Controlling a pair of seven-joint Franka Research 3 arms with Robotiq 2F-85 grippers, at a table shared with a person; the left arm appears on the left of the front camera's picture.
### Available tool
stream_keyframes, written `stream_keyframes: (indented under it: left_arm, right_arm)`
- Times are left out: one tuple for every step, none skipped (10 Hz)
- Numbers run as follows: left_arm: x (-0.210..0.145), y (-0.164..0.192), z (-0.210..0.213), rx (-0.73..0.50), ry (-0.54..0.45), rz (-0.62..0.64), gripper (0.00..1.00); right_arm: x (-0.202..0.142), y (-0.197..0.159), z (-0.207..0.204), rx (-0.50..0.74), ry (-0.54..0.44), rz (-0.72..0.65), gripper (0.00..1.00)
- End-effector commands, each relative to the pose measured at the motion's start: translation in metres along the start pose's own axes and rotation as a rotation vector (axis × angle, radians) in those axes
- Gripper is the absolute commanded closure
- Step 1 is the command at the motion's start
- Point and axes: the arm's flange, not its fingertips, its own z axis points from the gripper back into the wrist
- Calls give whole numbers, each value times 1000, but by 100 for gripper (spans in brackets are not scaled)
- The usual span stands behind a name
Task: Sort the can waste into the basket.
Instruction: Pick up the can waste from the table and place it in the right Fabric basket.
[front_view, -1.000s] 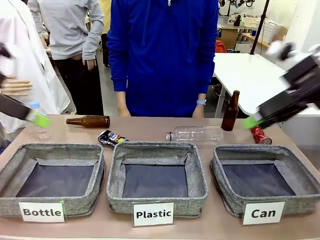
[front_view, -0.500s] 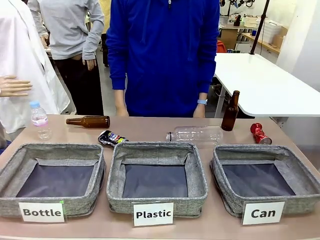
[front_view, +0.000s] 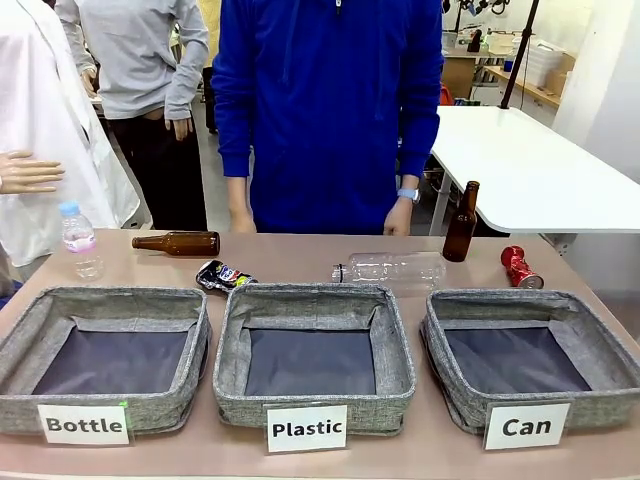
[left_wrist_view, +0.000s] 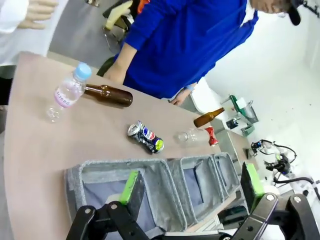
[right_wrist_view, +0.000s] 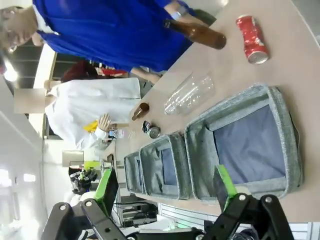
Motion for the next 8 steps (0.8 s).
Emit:
stream_keyframes:
  left_arm:
    - [-1, 2, 10, -5, 11, -20, 0]
    - [-1, 2, 10, -5, 11, -20, 0]
    - [-1, 2, 10, -5, 11, -20, 0]
    - [-1, 2, 10, -5, 11, -20, 0]
    - [-1, 2, 10, -5, 11, -20, 0]
    - [-1, 2, 10, -5, 11, -20, 0]
    - [-1, 2, 10, -5, 11, -20, 0]
    - [-1, 2, 10, -5, 11, -20, 0]
  right_arm:
    - [-11, 19, 8, 33, 23, 69, 0]
    - [-11, 19, 8, 33, 23, 69, 0]
    - [-11, 19, 8, 33, 23, 69, 0]
    - [-11, 19, 8, 33, 23, 69, 0]
    - [-11, 19, 8, 33, 23, 69, 0]
    - [-11, 19, 8, 33, 23, 69, 0]
    - [-11, 19, 8, 33, 23, 69, 0]
    - [-11, 19, 8, 33, 23, 69, 0]
